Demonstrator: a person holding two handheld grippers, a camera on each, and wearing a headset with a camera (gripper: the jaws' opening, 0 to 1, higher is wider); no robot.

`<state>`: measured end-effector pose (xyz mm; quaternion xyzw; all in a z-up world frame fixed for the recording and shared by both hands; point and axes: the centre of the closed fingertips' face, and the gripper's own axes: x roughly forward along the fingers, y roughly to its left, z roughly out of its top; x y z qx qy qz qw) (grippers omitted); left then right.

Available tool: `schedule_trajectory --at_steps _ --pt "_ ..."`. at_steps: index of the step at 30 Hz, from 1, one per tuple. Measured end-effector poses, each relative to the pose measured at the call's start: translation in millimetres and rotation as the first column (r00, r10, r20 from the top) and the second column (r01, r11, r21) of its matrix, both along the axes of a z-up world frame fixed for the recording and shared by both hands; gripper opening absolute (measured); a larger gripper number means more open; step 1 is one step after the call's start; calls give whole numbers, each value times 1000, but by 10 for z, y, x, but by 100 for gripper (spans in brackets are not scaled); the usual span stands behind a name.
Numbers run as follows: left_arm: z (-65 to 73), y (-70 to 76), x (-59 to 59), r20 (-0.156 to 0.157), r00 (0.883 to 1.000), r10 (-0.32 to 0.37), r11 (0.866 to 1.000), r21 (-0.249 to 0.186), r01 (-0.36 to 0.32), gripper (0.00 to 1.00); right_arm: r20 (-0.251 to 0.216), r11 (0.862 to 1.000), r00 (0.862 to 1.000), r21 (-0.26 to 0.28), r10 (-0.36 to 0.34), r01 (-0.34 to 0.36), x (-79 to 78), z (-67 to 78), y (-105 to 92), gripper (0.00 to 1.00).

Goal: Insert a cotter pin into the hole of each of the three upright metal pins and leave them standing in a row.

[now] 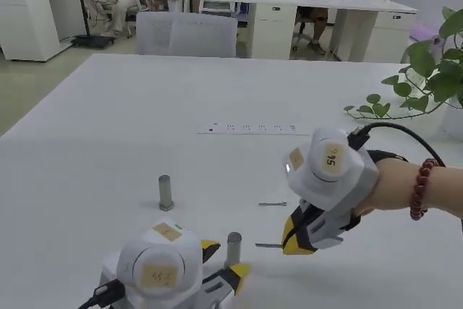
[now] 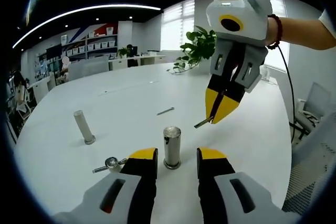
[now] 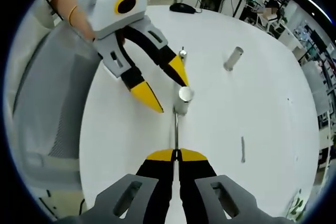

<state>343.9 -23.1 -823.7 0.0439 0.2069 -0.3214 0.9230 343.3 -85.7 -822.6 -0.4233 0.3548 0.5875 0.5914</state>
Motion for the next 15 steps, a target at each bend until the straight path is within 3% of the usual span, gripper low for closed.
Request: schedule_trajectory --at_steps 10,15 --pt "-54 -44 87 -3 999 36 999 -15 -36 23 5 1000 1000 -18 15 -15 71 -52 50 3" --pt "-84 -51 131 -2 999 46 999 -3 -46 19 3 999 1000 -24 23 -23 95 -64 70 3"
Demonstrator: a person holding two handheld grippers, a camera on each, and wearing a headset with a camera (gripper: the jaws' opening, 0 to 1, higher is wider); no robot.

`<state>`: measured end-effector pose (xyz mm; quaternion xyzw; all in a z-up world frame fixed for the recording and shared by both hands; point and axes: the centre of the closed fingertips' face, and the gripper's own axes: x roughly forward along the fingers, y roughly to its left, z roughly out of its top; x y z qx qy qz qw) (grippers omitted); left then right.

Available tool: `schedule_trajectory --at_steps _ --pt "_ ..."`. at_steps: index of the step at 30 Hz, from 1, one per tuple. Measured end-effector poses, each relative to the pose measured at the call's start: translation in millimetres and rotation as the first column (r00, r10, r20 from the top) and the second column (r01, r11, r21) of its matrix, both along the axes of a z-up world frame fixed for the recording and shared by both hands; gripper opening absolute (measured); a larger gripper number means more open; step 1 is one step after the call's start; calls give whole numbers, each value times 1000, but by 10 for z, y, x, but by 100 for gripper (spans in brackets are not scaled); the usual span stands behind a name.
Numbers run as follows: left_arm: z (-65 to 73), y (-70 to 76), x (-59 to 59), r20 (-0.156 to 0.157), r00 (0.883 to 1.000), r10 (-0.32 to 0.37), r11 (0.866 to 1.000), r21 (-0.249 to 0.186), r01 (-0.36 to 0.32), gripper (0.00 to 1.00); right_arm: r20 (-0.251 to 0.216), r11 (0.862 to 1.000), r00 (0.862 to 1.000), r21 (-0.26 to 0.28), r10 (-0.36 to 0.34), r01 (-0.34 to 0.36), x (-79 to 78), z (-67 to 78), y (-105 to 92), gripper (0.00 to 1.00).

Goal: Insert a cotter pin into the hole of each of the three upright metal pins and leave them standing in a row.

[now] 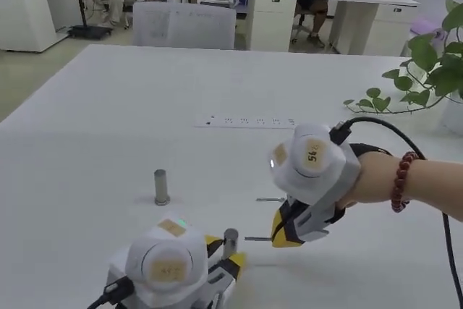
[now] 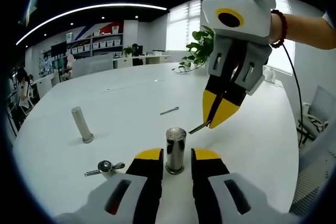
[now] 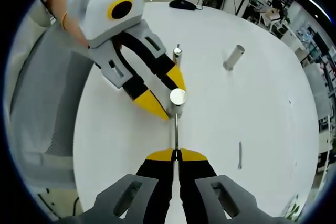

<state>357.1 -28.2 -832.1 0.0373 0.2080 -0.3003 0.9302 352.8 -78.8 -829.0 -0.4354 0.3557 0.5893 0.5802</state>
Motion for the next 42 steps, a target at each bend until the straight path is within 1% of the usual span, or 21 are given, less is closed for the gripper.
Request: schedule_trajectory --at_steps 4,7,8,12,17,27,32,34,37,39,42 --pt "-25 5 7 -4 1000 2 1000 12 -2 15 0 1000 1000 0 3 -3 23 -2 20 3" --pt "-32 19 16 -8 1000 14 1000 9 -14 12 -2 1000 1000 -1 9 -9 25 -7 41 3" --pt "-34 13 16 -8 1000 15 1000 8 -15 12 -1 1000 1000 -1 11 -11 26 -9 46 3" --pt "-46 5 13 -3 1000 10 1000 26 -10 12 0 1000 1000 3 15 -15 28 -3 80 3" --pt "-56 5 9 -12 1000 10 1000 27 -9 12 4 1000 1000 -14 24 -24 29 -14 72 3" --pt "-63 0 7 -29 1000 8 1000 15 -8 11 9 999 999 -18 33 -33 17 11 65 3" --pt "-66 0 16 -38 999 22 1000 4 -22 11 13 999 999 -18 31 -30 23 23 61 3" --pt "-65 0 17 -38 999 22 1000 5 -22 11 14 999 999 -14 29 -28 22 38 61 3" --pt "-65 2 18 -38 999 19 1000 7 -19 11 7 1000 1000 9 25 -25 10 72 99 4" --pt "-66 1 17 -39 999 19 1000 7 -18 11 14 999 999 0 39 -39 5 68 112 4" --pt "-66 1 17 -40 999 17 1000 7 -17 11 15 999 999 1 40 -40 10 61 136 4"
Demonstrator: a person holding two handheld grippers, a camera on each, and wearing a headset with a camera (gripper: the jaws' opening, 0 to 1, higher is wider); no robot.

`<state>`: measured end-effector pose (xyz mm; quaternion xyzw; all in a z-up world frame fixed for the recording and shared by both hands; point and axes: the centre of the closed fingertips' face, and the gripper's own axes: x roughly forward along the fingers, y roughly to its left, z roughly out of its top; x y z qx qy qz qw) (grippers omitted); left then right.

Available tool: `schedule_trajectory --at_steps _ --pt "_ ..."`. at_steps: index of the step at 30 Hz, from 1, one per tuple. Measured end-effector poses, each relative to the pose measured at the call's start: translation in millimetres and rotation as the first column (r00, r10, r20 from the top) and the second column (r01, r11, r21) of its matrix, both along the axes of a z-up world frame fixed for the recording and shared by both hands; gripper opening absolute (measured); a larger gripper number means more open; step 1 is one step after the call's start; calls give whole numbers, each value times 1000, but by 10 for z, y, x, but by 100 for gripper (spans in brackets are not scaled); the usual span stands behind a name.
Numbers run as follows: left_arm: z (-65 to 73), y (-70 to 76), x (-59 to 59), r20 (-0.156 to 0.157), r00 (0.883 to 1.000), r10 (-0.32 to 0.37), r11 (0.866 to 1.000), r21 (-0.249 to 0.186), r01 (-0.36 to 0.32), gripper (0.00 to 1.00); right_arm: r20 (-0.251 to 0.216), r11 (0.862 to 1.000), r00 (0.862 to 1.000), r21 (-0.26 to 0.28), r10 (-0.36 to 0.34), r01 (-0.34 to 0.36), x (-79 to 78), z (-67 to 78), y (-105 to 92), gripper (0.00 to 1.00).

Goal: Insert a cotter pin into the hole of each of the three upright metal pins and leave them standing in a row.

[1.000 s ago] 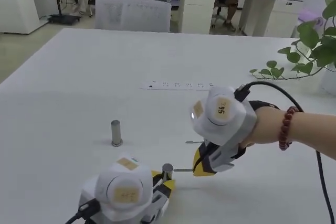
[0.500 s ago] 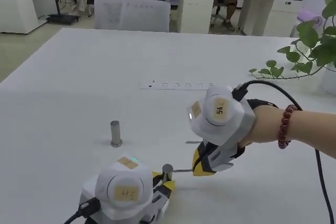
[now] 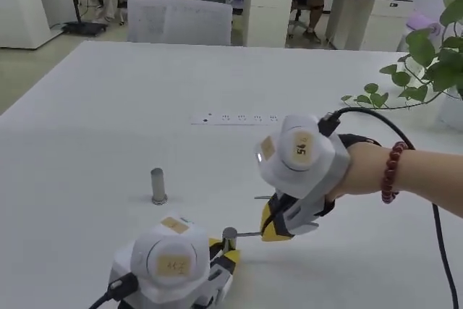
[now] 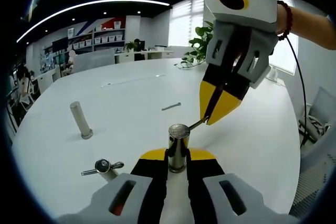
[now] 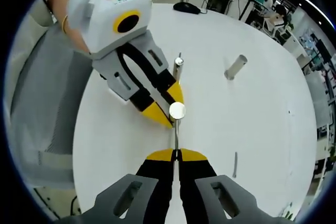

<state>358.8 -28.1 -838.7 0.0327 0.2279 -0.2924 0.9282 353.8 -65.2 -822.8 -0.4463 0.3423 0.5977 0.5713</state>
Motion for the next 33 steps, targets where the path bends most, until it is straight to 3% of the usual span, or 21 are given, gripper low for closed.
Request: schedule_trajectory --at_steps 13,33 --pt "-4 -3 5 -1 1000 -19 1000 3 19 11 10 999 999 11 43 -43 -10 21 128 4" --pt "-10 -5 2 -15 1000 -9 1000 -11 9 12 -56 997 997 47 -62 64 -45 23 312 4"
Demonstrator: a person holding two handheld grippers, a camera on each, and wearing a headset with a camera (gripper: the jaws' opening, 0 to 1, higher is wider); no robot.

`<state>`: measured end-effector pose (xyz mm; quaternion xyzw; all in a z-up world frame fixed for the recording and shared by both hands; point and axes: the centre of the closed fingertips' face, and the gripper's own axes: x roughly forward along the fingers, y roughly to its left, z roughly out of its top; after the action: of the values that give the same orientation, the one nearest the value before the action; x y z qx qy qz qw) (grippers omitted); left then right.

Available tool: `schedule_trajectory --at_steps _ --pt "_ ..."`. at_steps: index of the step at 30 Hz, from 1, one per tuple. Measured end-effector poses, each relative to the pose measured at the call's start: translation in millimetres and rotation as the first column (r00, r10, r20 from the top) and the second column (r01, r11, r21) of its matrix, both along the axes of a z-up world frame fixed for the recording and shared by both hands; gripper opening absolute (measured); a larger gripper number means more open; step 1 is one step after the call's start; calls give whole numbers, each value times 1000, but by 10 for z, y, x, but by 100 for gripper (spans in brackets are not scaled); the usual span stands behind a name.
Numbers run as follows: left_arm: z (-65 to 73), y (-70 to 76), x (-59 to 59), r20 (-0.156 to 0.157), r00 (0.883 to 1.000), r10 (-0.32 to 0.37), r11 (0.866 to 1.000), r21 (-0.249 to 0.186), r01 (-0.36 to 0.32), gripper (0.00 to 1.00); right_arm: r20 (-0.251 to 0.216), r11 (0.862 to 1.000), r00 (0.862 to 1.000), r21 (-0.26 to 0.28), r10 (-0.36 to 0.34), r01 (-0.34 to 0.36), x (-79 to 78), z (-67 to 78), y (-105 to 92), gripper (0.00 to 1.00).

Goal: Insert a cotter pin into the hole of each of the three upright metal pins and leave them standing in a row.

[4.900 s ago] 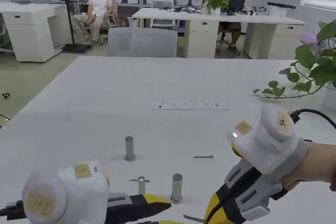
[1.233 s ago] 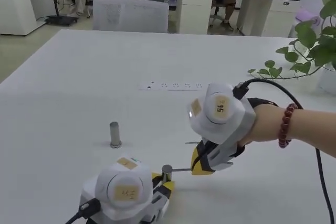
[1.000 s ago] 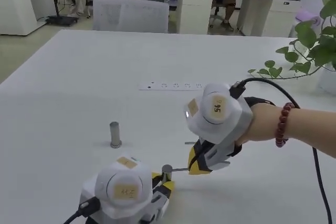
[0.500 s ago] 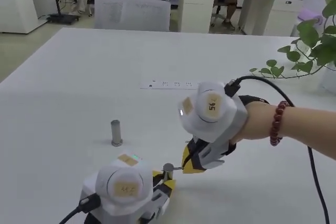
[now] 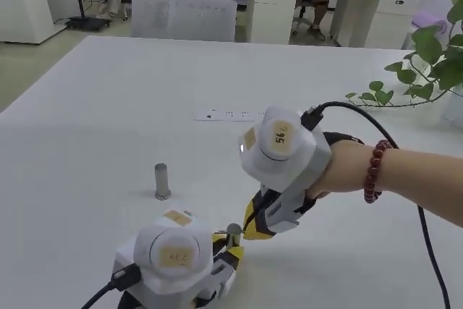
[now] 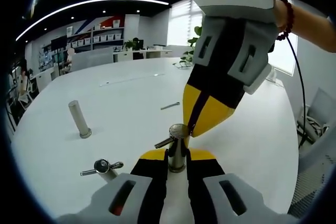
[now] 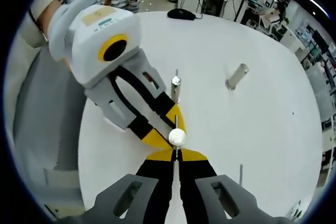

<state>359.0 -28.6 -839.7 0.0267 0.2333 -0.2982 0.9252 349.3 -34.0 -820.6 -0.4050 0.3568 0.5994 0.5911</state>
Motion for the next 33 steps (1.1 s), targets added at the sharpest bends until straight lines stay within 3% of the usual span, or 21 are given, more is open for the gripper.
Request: schedule_trajectory --at_steps 7,14,18,27,33 --pt "-3 4 -7 -12 1000 4 1000 -5 -4 12 -23 999 999 10 -48 48 -15 4 20 4" --pt "-1 6 -8 -19 1000 5 1000 -11 -5 12 -32 998 998 18 -52 52 -21 6 17 5" --pt "1 8 -8 -21 1000 6 1000 -13 -6 12 -45 997 997 34 -68 69 -30 27 26 13" --pt "-2 10 -8 -23 1000 7 1000 -14 -7 12 -48 995 995 40 -93 95 -15 47 -65 12" --pt "-5 17 -9 -33 999 12 1000 -23 -13 12 -43 995 996 58 -79 81 -24 53 -55 6"
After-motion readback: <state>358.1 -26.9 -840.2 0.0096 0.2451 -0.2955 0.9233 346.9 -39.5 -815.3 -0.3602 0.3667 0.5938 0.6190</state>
